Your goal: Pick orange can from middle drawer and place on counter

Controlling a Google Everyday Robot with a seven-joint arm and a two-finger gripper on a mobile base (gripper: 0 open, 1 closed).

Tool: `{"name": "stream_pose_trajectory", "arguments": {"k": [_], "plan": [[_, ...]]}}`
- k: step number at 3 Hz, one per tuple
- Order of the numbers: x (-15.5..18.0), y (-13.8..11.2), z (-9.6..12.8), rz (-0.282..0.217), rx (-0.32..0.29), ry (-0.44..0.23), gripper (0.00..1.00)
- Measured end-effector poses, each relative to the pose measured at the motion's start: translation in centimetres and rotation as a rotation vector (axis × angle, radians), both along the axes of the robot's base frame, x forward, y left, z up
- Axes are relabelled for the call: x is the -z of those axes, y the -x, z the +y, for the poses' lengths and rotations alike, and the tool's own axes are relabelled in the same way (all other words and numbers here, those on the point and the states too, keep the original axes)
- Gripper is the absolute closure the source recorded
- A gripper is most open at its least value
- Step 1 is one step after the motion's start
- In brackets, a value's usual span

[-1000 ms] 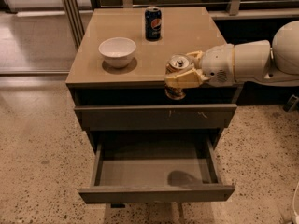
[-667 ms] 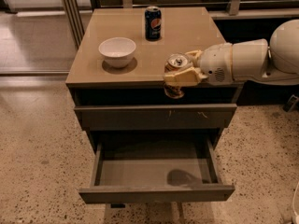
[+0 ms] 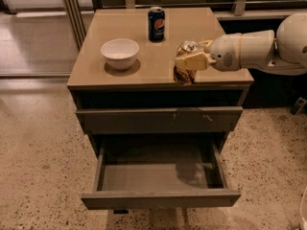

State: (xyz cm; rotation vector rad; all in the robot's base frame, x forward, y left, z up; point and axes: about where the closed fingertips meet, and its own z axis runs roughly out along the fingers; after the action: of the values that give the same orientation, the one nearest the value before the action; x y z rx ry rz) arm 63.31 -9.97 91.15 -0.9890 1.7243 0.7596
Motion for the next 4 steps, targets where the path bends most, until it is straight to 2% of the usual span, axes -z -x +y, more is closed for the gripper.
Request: {"name": "stream_pose_trajectory", "arguments": {"k": [1, 2, 3, 4], "plan": [[-0.2, -3.9, -1.5, 0.006, 0.031, -0.018, 1.0], [0.1, -7.4, -2.3, 0.002, 0.039, 0.002, 1.0], [1.1, -9.9, -2.7, 0.001, 0.035, 0.059, 1.0], [2.1, -11.0, -2.6, 0.013, 0.033, 0.092, 1.0]]}}
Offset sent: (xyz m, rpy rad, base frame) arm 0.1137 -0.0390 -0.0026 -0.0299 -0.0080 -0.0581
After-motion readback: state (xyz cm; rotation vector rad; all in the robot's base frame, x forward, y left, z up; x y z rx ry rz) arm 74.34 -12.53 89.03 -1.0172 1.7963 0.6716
